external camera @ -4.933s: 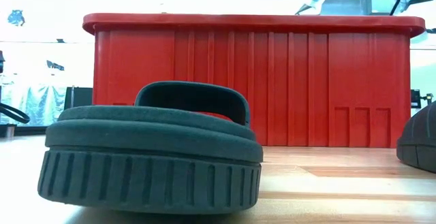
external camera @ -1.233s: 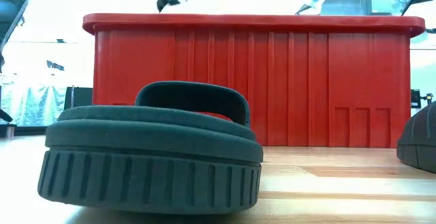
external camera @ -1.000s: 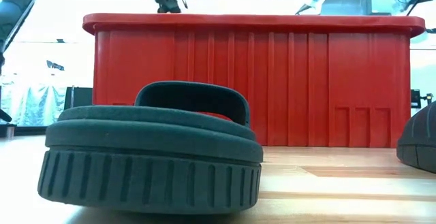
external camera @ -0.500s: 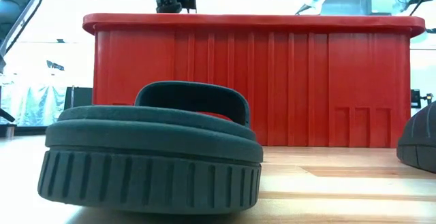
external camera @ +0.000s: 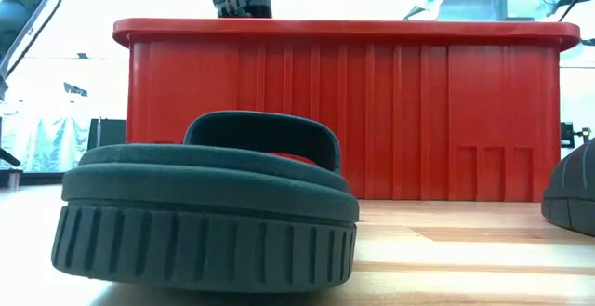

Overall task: Pick and place slides into bin
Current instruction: Put the pink slide into the red bin

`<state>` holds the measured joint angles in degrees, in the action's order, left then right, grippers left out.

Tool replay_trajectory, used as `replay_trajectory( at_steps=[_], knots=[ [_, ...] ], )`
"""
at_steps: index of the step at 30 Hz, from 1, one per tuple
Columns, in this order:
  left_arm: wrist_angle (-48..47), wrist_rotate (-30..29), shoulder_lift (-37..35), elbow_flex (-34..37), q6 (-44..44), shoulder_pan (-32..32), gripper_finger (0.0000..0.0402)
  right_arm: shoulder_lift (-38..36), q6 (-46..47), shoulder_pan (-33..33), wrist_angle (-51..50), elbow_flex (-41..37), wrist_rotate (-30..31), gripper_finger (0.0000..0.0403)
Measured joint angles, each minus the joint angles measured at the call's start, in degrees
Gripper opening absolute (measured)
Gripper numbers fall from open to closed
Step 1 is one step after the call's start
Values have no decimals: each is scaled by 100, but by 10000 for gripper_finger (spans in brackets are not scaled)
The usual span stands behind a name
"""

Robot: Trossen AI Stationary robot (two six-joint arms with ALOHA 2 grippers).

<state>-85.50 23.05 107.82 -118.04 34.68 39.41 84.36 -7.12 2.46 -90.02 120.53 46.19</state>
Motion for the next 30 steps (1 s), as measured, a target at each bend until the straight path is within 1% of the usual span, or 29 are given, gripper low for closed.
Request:
replay_trajectory(
  at_steps=[7,13,16,21,23,30],
  knots=[
    [-14,102,362,29,163,119,21,4,-54,-399,0,0,-8,276],
    [-6,217,642,30,372,225,21,4,-45,-673,4,-1,-152,276],
    [39,219,683,30,415,302,21,4,-45,-785,5,0,-155,276],
    [455,285,676,28,458,486,21,4,-43,-944,71,0,-172,276],
    [441,388,678,28,452,582,21,4,-43,-1001,90,-2,-175,276],
    [210,437,867,20,526,761,21,4,-43,-1151,95,-2,-193,276]
  ],
)
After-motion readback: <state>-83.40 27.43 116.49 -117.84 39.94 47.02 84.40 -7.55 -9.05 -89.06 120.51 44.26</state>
